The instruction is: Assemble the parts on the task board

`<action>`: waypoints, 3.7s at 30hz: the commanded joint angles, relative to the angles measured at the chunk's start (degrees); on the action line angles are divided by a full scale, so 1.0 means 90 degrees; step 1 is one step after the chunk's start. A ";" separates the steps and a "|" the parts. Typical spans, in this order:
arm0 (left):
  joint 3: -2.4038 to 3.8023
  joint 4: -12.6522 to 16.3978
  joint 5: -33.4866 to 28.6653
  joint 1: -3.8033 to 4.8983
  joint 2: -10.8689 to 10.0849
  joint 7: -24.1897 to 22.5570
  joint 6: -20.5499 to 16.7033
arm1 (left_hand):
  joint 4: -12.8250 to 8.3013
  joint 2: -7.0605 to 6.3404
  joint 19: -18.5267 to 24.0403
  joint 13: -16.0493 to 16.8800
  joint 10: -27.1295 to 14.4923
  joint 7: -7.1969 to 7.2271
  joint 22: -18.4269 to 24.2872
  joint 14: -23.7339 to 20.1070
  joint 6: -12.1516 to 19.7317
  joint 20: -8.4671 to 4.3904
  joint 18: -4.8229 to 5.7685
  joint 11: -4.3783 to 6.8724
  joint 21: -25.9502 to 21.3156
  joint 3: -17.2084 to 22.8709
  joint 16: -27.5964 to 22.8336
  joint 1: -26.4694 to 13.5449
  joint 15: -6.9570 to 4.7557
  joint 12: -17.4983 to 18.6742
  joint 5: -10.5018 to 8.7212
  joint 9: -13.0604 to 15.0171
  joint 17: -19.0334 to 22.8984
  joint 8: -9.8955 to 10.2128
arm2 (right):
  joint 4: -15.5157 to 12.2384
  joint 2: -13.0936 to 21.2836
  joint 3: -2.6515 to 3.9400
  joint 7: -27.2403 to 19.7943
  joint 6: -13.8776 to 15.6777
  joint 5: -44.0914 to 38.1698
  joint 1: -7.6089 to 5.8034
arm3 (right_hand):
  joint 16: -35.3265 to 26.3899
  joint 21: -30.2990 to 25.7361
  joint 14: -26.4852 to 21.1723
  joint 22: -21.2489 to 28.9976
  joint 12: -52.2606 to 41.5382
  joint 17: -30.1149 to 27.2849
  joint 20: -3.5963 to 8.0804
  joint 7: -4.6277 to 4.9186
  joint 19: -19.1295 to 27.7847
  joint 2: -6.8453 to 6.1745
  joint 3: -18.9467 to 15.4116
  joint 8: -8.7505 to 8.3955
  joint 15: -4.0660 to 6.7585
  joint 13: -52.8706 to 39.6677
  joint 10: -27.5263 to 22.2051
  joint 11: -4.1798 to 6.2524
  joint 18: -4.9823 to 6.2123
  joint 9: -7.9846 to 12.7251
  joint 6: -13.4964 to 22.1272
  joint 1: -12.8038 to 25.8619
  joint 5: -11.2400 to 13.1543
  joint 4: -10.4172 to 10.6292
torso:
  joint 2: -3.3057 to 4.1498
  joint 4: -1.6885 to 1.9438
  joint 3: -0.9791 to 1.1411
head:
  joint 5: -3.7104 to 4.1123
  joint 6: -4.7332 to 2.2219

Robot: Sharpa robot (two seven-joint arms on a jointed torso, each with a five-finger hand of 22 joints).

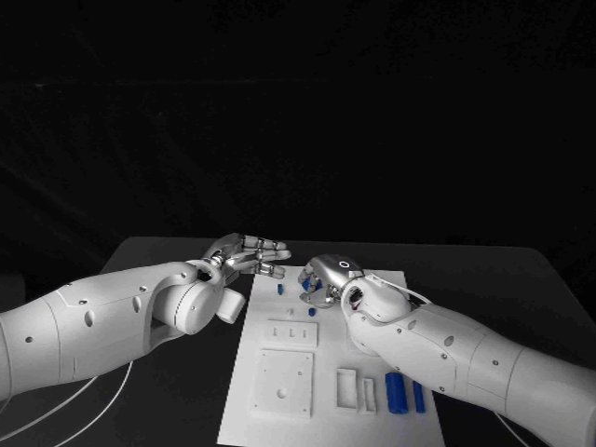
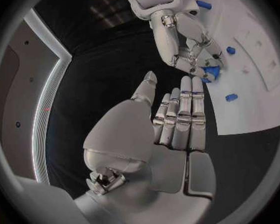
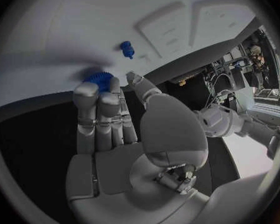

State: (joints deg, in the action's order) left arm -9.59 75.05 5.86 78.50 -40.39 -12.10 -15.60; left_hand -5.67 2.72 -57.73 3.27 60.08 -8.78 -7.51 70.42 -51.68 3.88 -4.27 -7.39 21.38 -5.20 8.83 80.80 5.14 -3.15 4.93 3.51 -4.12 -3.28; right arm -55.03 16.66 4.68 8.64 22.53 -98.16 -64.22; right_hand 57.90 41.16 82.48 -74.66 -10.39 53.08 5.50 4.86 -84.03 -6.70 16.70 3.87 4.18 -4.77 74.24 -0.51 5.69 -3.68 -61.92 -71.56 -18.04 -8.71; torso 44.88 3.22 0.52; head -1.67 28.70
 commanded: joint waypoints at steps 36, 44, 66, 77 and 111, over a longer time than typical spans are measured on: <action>0.0006 -0.0023 0.0020 0.0005 -0.0051 -0.0046 0.0034 | -0.0019 -0.0047 0.0041 0.0010 -0.0040 0.0012 0.0014 -0.0036 0.0068 0.0018 0.0037 0.0004 0.0034 0.0020 -0.0027 0.0000 -0.0018 -0.0037 0.0033 -0.0006 0.0008 -0.0010 | -0.0882 0.0656 0.0307 -0.0165 0.0368 0.0295 0.0015 | -0.0043 0.0123 0.0010 -0.0024 -0.0326 -0.0054 0.0054 0.0066 -0.0346 0.0011 0.0002 -0.0055 0.0049 -0.0380 0.0286 0.0095 0.0046 0.0014 -0.0029 -0.0015 -0.0102 -0.0147 | -0.0003 -0.0018 0.0000 | 0.0014 -0.0054; 0.0006 -0.0007 0.0021 0.0005 -0.0075 -0.0053 0.0020 | -0.0019 -0.0047 0.0041 0.0010 -0.0040 0.0012 0.0014 -0.0036 0.0068 0.0018 0.0037 0.0004 0.0034 0.0020 -0.0027 0.0000 -0.0018 -0.0037 0.0033 -0.0006 0.0008 -0.0010 | -0.0879 0.0984 0.0456 0.0000 -0.0090 0.0347 -0.0076 | -0.0002 0.0196 0.0024 -0.0058 -0.3550 -0.0059 0.0068 0.0097 -0.0345 0.0039 -0.0522 -0.0036 0.0080 -0.4098 -0.0692 0.0172 -0.0007 0.0008 0.0187 -0.0130 -0.0148 -0.0077 | -0.0003 -0.0007 0.0001 | 0.0023 -0.0054; 0.0005 -0.0084 0.0021 0.0002 -0.0010 -0.0058 0.0051 | -0.0016 -0.0041 0.0041 0.0009 -0.0042 0.0017 0.0016 -0.0037 0.0061 0.0017 0.0040 0.0008 0.0039 0.0019 -0.0029 -0.0015 -0.0019 -0.0036 0.0034 -0.0005 0.0008 -0.0011 | -0.0437 0.0939 0.0485 0.0195 -0.1383 0.0534 -0.0084 | 0.0511 0.0760 0.0027 -0.0434 -0.6143 0.0369 -0.0027 0.0148 -0.0370 -0.0046 -0.1226 -0.0050 -0.0004 -0.7058 -0.0183 0.0059 0.0025 0.0028 0.0836 -0.0264 -0.0233 0.0545 | 0.0006 0.0020 0.0000 | 0.0011 -0.0005; 0.0005 -0.0101 0.0021 0.0000 0.0018 -0.0060 0.0062 | -0.0016 -0.0041 0.0041 0.0009 -0.0042 0.0017 0.0016 -0.0037 0.0061 0.0017 0.0040 0.0008 0.0039 0.0019 -0.0029 -0.0015 -0.0019 -0.0036 0.0034 -0.0005 0.0008 -0.0011 | -0.0238 0.0714 0.0481 0.0151 -0.1349 0.0596 -0.0069 | 0.0556 0.0814 0.0030 -0.0473 -0.6299 0.0416 -0.0036 0.0144 -0.0375 -0.0015 -0.1214 -0.0039 -0.0011 -0.7206 -0.0097 0.0053 0.0033 0.0017 0.0570 -0.0277 -0.0229 0.0628 | 0.0006 0.0025 -0.0002 | 0.0005 0.0052; 0.0004 -0.0094 0.0021 0.0001 0.0026 -0.0040 0.0074 | -0.0008 -0.0043 0.0040 0.0009 -0.0046 0.0016 0.0025 -0.0040 0.0080 0.0019 0.0040 0.0007 0.0032 0.0017 -0.0029 -0.0027 -0.0017 -0.0036 0.0034 -0.0006 0.0008 -0.0009 | 0.0229 0.0434 0.0372 0.0176 -0.1279 0.0608 -0.0057 | 0.0568 0.0805 0.0025 -0.0507 -0.6317 0.0435 -0.0046 0.0146 -0.0374 0.0062 -0.0716 -0.0037 -0.0019 -0.7261 -0.0081 0.0040 0.0048 0.0012 0.0231 -0.0177 -0.0153 0.0452 | 0.0002 0.0002 -0.0001 | -0.0011 0.0047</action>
State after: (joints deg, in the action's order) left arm -9.60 74.07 5.91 78.48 -40.25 -12.08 -15.58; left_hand -5.67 2.72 -57.73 3.26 60.08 -8.57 -7.34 70.42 -51.47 3.88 -4.27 -7.38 21.38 -5.20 8.83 80.81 5.14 -3.15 4.93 3.53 -4.12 -3.28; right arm -53.11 20.57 8.24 10.00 11.73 -92.19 -64.99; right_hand 62.81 48.28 82.67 -74.91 -66.93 56.94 5.51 5.94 -84.03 -6.39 10.05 3.45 4.34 -70.02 73.12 0.01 5.65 -3.50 -59.46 -73.22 -19.75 -4.66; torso 44.91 3.28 0.51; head -1.72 29.15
